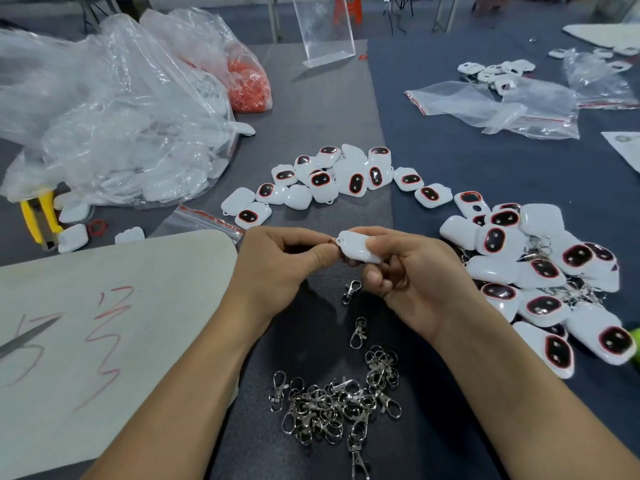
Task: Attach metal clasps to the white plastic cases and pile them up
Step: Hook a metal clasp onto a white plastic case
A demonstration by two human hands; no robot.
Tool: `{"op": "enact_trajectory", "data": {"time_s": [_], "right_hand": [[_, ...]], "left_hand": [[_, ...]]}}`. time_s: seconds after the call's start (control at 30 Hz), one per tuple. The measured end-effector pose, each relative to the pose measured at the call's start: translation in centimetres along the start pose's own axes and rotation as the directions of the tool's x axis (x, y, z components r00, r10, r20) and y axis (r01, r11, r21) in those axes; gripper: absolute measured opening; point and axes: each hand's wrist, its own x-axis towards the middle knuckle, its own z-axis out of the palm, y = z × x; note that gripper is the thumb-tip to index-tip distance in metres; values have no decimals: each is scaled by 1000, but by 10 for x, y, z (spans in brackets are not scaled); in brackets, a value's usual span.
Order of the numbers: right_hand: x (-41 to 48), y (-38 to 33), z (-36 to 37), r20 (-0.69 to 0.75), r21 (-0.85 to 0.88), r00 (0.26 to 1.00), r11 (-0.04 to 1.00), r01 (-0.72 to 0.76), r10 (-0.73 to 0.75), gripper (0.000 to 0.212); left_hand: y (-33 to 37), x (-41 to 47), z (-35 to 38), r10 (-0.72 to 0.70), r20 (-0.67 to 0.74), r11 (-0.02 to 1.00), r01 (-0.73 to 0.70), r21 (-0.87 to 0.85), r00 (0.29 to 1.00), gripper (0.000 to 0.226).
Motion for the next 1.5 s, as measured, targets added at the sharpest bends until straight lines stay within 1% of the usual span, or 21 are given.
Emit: {"op": "enact_trajectory", "data": {"time_s": [0.1,0.2,0.27,0.33,0.4,0.47,0.53,0.6,0.67,0.73,0.93,1.0,1.07,1.13,1.17,1.23,1.27,1.3,1.37,1.43,1.5], "right_hand": [[0,1,-1,-9,21,1000,1000,10,-10,27],[-1,1,1,-29,-12,998,998,53,-54,27],[-3,2,2,-47,-18,994,995,93,-94,26],[-3,4,3,-86,-61,980,982,177,-182,24],[-5,6,4,-98,-229,920,908,350,-379,20],[-7,9,6,-28,-459,820,736,497,-572,18],[-10,13,9,44,-564,773,622,542,-633,17],[-8,13,10,1,-487,805,702,519,-593,19],[-6,7,11,-88,-272,889,870,412,-449,22],[-4,2,9,-127,-121,951,956,267,-282,27],[-3,1,7,-121,78,988,991,107,-98,35],[-2,2,6,-122,88,985,987,132,-121,31],[-1,6,5,-141,-6,964,974,226,-224,27],[-4,11,7,-125,-272,878,867,418,-462,21],[-6,14,7,-65,-455,803,734,504,-592,19],[-10,19,9,96,-673,704,475,567,-704,16],[-10,19,9,116,-699,694,438,565,-710,16],[-9,18,9,86,-681,709,478,555,-700,17],[-5,11,8,-81,-479,799,727,492,-595,21],[-2,4,9,-187,-190,905,918,349,-383,28],[-1,3,7,-184,-22,957,974,225,-225,33]], "left_hand": [[0,-1,5,-78,97,977,95,-188,992,10],[-1,-1,8,-118,94,965,136,-225,989,7],[-2,0,6,-47,35,996,50,-76,998,13],[-2,-1,5,142,38,972,-147,182,989,18],[2,-4,5,314,122,859,-336,386,942,12],[3,-7,4,414,223,670,-461,582,883,10],[1,-8,3,466,263,542,-508,670,844,11],[0,-9,2,457,141,654,-439,615,878,5],[-1,-8,3,304,-26,881,-271,388,952,6],[-2,-6,8,121,-48,978,-111,179,991,11],[2,-7,18,14,7,998,-14,-61,1000,15],[2,-6,17,43,-8,999,-43,-1,999,16],[3,-7,15,147,8,971,-146,189,989,13],[2,-9,13,297,80,855,-302,422,952,7],[2,-11,13,360,131,766,-373,524,924,9],[1,-12,12,442,217,608,-469,640,870,14],[0,-12,12,474,234,558,-495,666,849,15],[1,-12,12,502,231,527,-506,683,834,13],[1,-13,13,512,142,588,-467,660,847,7],[3,-12,16,357,-9,823,-310,475,934,8],[4,-10,19,137,-44,965,-123,231,990,20]]}}
